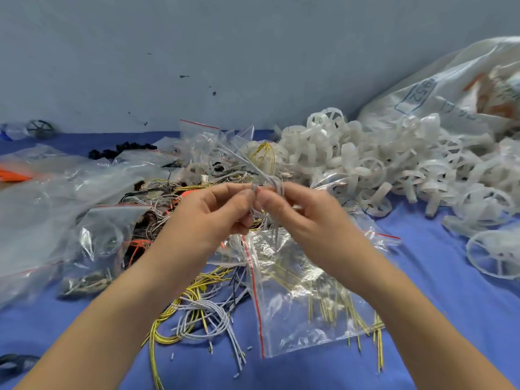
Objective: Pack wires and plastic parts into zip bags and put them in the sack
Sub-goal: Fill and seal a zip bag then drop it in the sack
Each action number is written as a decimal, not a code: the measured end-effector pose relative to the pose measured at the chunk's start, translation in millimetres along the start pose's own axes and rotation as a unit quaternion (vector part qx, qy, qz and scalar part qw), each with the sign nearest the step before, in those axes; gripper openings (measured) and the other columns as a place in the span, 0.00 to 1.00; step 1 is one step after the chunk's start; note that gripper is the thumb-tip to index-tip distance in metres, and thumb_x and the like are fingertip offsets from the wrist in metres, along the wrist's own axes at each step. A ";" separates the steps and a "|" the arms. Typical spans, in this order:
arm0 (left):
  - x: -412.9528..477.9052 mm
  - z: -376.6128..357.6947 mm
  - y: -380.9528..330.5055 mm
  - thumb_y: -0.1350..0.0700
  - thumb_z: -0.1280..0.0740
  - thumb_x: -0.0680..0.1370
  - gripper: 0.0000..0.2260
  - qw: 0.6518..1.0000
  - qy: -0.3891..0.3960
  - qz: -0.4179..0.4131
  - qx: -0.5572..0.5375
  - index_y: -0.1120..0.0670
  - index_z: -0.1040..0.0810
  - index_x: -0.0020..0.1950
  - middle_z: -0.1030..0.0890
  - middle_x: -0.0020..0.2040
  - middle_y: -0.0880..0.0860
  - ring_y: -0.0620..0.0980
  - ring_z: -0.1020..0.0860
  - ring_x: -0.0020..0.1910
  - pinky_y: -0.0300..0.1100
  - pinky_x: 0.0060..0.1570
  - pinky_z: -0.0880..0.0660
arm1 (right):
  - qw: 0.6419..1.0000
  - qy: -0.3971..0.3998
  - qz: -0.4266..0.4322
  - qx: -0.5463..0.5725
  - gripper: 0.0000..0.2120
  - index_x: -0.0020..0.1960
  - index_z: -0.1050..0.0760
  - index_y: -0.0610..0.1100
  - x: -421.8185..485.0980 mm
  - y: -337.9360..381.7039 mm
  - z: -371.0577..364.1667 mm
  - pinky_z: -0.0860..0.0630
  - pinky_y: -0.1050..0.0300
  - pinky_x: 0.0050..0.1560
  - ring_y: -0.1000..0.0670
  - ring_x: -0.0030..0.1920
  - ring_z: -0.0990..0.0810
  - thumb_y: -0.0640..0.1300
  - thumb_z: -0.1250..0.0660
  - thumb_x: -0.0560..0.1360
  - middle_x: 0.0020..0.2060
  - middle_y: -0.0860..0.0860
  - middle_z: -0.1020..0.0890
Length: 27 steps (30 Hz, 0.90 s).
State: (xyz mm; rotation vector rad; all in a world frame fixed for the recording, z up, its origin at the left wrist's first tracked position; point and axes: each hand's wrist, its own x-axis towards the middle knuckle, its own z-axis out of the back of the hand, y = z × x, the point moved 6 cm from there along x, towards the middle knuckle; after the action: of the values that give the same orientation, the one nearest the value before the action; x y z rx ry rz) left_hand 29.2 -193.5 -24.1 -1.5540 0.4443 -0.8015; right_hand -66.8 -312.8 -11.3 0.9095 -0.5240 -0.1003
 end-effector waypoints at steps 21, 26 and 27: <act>-28.5 -26.0 10.8 0.34 0.42 0.76 0.35 0.737 0.063 -0.222 0.636 0.54 0.37 0.77 0.27 0.59 0.48 0.49 0.27 0.63 0.57 0.75 0.44 | 0.977 0.157 -0.128 0.075 0.16 0.40 0.19 0.50 -16.5 -41.9 -26.3 0.33 0.57 0.31 0.55 0.27 0.29 0.60 0.36 0.77 0.26 0.53 0.22; -32.5 -25.8 11.0 0.40 0.40 0.76 0.30 0.748 0.066 -0.225 0.621 0.54 0.33 0.75 0.23 0.53 0.47 0.49 0.23 0.54 0.46 0.63 0.29 | 0.975 0.160 -0.120 0.094 0.14 0.39 0.19 0.55 -16.8 -39.8 -27.7 0.29 0.59 0.32 0.55 0.30 0.25 0.61 0.35 0.77 0.29 0.52 0.19; -33.3 -24.8 9.7 0.40 0.39 0.77 0.29 0.756 0.061 -0.222 0.613 0.54 0.32 0.74 0.23 0.52 0.46 0.49 0.23 0.52 0.44 0.57 0.27 | 0.975 0.156 -0.124 0.102 0.14 0.40 0.19 0.56 -16.7 -40.7 -27.7 0.29 0.54 0.33 0.51 0.31 0.25 0.62 0.35 0.76 0.31 0.50 0.18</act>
State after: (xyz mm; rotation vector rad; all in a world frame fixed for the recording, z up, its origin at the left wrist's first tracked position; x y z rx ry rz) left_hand -9.5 -189.3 -41.5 -0.3281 -0.3873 -1.2057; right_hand -62.7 -312.9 -63.1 1.1657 -0.1265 -0.1279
